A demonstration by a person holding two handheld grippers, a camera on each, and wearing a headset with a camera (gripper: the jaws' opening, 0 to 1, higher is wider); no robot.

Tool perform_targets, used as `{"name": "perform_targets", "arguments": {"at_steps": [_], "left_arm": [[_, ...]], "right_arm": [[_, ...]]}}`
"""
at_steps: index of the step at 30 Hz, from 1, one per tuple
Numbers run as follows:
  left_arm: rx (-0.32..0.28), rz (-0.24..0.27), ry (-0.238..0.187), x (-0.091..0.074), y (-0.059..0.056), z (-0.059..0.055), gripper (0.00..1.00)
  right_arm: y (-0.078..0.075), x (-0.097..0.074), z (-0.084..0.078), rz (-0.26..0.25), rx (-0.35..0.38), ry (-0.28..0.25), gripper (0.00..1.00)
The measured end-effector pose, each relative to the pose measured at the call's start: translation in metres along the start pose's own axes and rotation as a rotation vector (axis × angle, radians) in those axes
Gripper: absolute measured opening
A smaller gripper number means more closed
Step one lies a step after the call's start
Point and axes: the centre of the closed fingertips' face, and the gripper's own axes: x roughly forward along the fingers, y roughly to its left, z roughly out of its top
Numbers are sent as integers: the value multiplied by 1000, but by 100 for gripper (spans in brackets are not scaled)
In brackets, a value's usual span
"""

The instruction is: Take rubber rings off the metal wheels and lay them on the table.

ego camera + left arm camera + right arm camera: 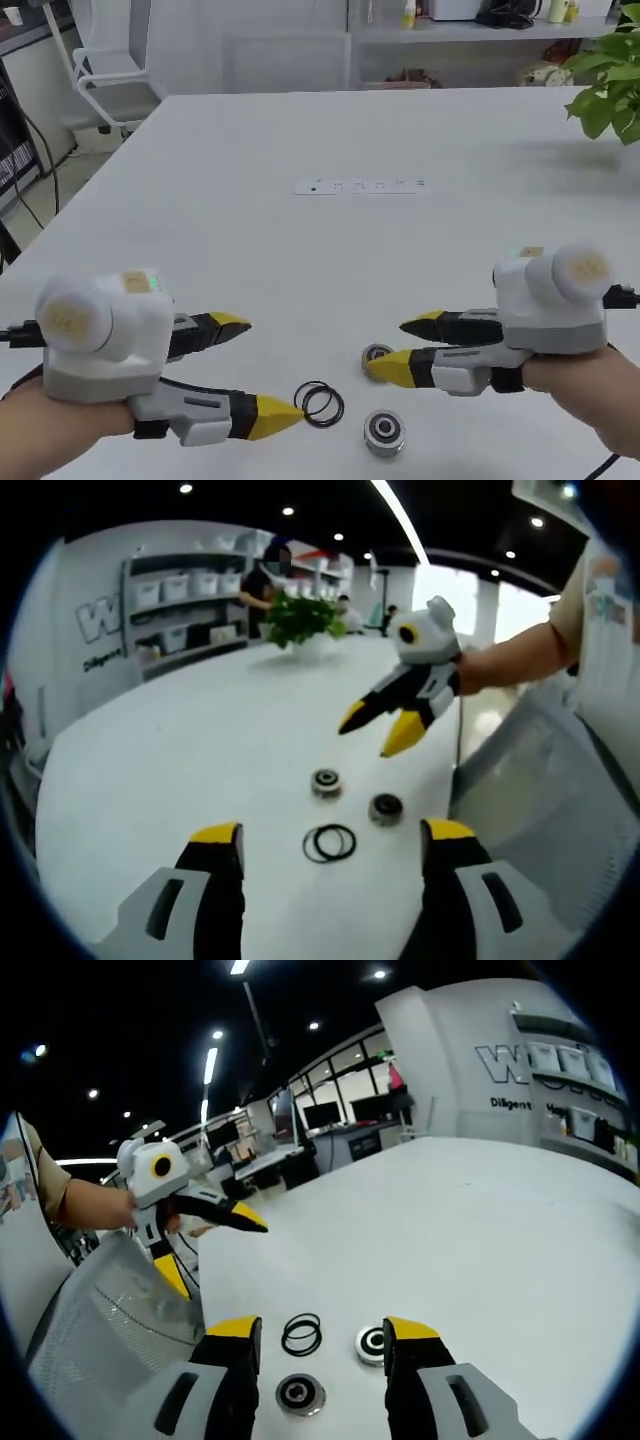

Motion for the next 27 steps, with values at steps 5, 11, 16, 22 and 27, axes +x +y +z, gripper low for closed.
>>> {"name": "perform_targets", "arguments": {"at_steps": [5,11,16,22,27], "left_arm": [[-6,11,-4,-3,2,0,73],[-12,17,-1,-5,1,-3,73],[-17,19,4,-6,0,-6,74],[-22,24,2,-8,0,-7,75],[-23,27,5,-10,-1,-8,76]], "right_arm": [[0,-10,-4,-9,6,-8,53],[-5,-23,-8,-33,17,-26,60],[-5,-31,-13,-50,-1,-25,65],[0,-36,-16,-50,-4,-28,70],[5,-37,-20,-49,-37,-17,75]]}}
